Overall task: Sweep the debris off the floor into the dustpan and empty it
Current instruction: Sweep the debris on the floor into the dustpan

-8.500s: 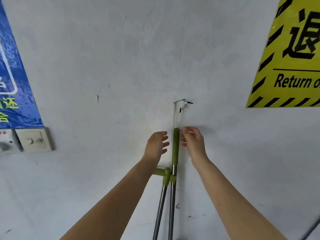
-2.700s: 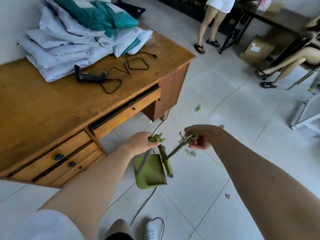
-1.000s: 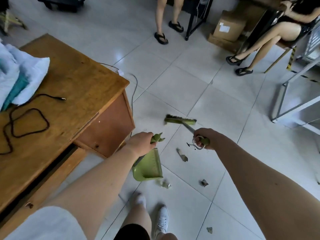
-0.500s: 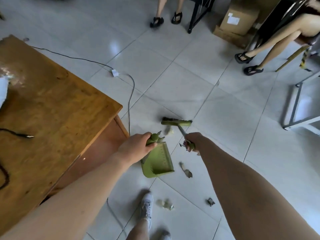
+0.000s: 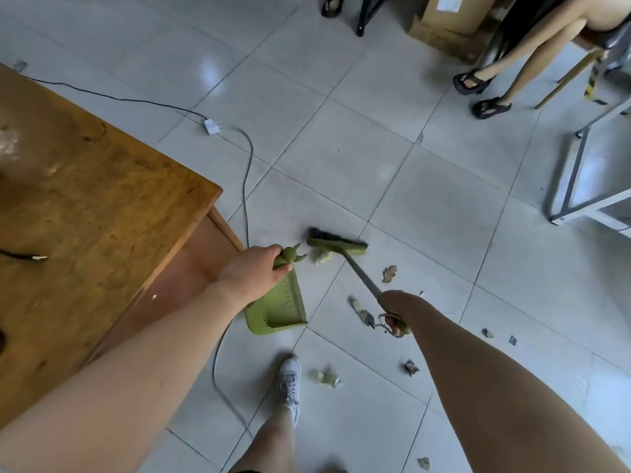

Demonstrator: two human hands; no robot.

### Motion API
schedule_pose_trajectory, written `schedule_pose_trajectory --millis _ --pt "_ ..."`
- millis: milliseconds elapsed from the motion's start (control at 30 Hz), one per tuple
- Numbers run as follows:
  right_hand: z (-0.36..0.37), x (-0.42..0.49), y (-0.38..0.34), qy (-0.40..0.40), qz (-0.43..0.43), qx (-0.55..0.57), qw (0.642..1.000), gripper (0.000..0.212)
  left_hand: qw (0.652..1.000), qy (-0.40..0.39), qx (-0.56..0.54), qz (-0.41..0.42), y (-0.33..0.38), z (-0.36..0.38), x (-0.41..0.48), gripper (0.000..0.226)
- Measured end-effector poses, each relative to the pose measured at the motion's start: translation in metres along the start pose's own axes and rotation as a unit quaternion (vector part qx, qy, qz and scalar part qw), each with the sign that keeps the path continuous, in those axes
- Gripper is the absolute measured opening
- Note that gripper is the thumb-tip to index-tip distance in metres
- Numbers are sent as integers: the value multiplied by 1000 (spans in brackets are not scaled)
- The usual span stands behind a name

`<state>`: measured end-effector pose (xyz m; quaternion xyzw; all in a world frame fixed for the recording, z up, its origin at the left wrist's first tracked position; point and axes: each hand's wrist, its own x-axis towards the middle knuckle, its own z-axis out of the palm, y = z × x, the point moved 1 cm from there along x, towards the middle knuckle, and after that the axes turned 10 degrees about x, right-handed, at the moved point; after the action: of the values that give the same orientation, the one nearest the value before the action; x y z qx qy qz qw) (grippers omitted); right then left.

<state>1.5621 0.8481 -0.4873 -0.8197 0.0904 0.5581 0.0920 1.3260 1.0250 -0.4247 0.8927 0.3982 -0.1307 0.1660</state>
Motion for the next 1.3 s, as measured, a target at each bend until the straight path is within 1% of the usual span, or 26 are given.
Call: schedule_pose_trajectory --millis 100,267,400,467,533,600,700,767,833,900,1033,1133,1200,1300 --pt "-12 2 41 -2 4 -25 1000 25 1000 6 7 -27 13 10 -25 30" --pt "-29 14 140 5 13 -11 1000 27 997 36 43 -49 41 36 -84 31" --pt "-38 21 222 -20 3 -44 999 15 989 102 86 -62 78 65 -139 34" --pt "-37 20 259 -20 13 -41 999 18 988 107 75 -77 99 81 -165 37" --pt "-34 14 292 -26 28 -41 998 28 989 105 81 -71 118 97 -191 38" --pt "-28 7 317 -36 33 -35 998 32 986 112 111 -56 133 109 -214 38" --pt "-19 -5 356 -51 32 -35 998 23 984 125 119 -39 150 119 -252 35" --pt "-15 -12 378 -55 39 -35 997 23 985 123 117 -39 158 122 -273 34" --pt "-11 -20 395 -58 30 -56 996 32 985 118 119 -43 162 121 -290 33" --pt "-7 -30 405 -50 -2 -82 995 39 985 114 120 -48 160 120 -304 33" --pt "-1 -51 408 -4 -56 -64 996 26 986 106 123 -46 149 117 -338 33" --pt "9 -68 411 -1 -68 -59 996 25 986 103 120 -58 135 118 -364 33" --pt "17 -81 417 12 -91 -35 995 23 986 100 116 -64 123 120 -381 31" --pt "27 -98 422 25 -116 -53 991 21 987 92 106 -75 108 121 -400 31"
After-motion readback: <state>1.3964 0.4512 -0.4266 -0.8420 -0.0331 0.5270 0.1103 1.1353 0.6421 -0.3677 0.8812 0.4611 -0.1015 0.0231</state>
